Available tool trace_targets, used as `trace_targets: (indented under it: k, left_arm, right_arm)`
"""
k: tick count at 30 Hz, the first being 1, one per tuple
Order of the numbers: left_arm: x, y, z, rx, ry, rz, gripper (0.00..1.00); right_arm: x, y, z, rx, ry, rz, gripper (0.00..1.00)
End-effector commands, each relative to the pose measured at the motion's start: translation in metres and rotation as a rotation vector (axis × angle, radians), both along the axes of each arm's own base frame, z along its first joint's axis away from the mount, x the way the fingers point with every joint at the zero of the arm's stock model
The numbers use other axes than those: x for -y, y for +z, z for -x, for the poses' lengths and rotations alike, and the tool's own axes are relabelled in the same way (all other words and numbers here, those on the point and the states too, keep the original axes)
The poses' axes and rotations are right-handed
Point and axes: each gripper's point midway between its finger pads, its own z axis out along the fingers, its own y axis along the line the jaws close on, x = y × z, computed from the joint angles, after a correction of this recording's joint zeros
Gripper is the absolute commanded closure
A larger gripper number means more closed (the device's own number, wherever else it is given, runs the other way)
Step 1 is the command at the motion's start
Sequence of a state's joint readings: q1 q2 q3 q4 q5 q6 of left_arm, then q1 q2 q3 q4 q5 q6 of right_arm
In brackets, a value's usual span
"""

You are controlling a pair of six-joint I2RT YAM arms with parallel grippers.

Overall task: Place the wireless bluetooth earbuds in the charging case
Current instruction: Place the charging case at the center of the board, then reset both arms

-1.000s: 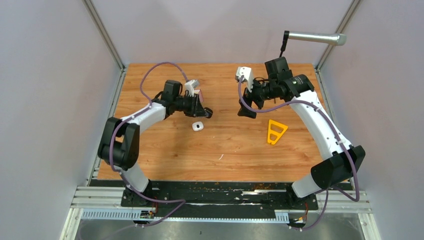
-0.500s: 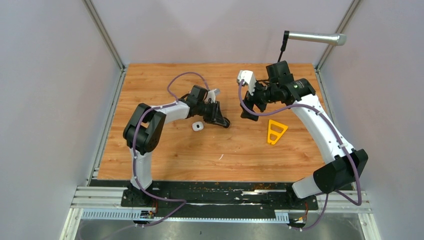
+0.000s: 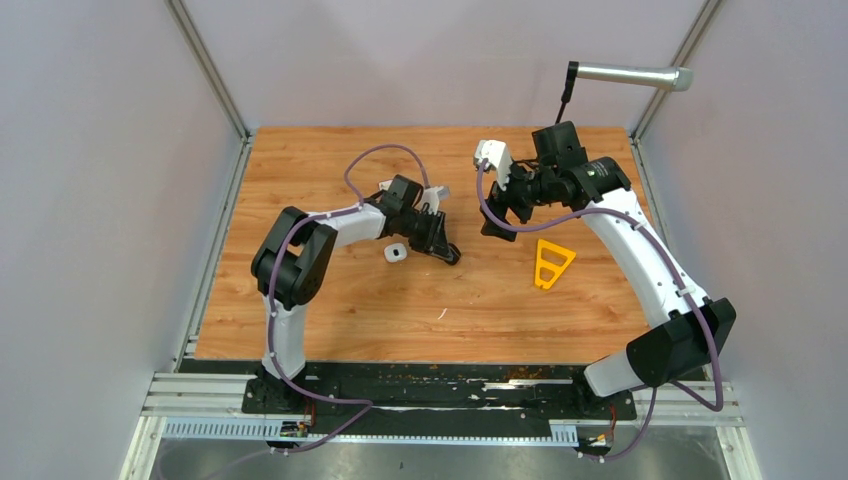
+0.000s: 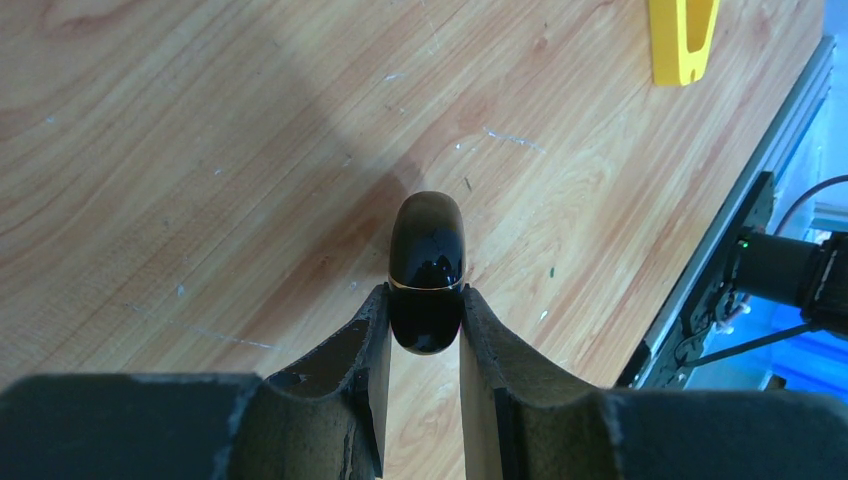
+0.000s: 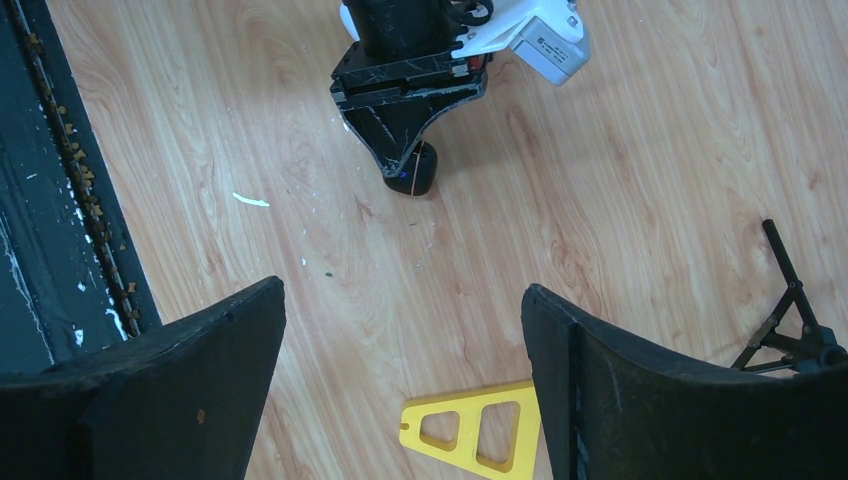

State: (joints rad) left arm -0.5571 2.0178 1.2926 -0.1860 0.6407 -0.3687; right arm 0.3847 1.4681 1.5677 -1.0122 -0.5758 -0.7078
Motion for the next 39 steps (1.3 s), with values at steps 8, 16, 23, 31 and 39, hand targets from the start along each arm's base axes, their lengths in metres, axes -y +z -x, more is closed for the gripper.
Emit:
trace_targets:
  k: [8, 16, 23, 31, 39]
  left_arm:
    - [-0.004, -0.002, -0.009, 0.081, -0.047, -0.072, 0.59]
    - [-0.017, 0.009, -0.026, 0.17, 0.001, -0.161, 0.48]
    - [-0.028, 0.046, -0.049, 0.306, 0.028, -0.231, 0.48]
    - [-0.052, 0.149, -0.077, 0.641, 0.045, -0.267, 0.46]
    - [-0.164, 0.272, -0.093, 0.94, 0.312, -0.337, 0.0]
  right_arm:
    - [0.0, 0.015, -0.01, 0.054, -0.014, -0.01, 0.12]
    - [0.0, 0.008, -0.015, 0.054, -0.016, 0.006, 0.12]
    - [0.0, 0.001, -0.032, 0.048, -0.044, 0.012, 0.12]
    - [0.001, 0.035, -0.042, 0.1, -0.069, -0.11, 0.07]
    - [0.044, 0.093, -0.072, 0.248, -0.448, -0.215, 0.0]
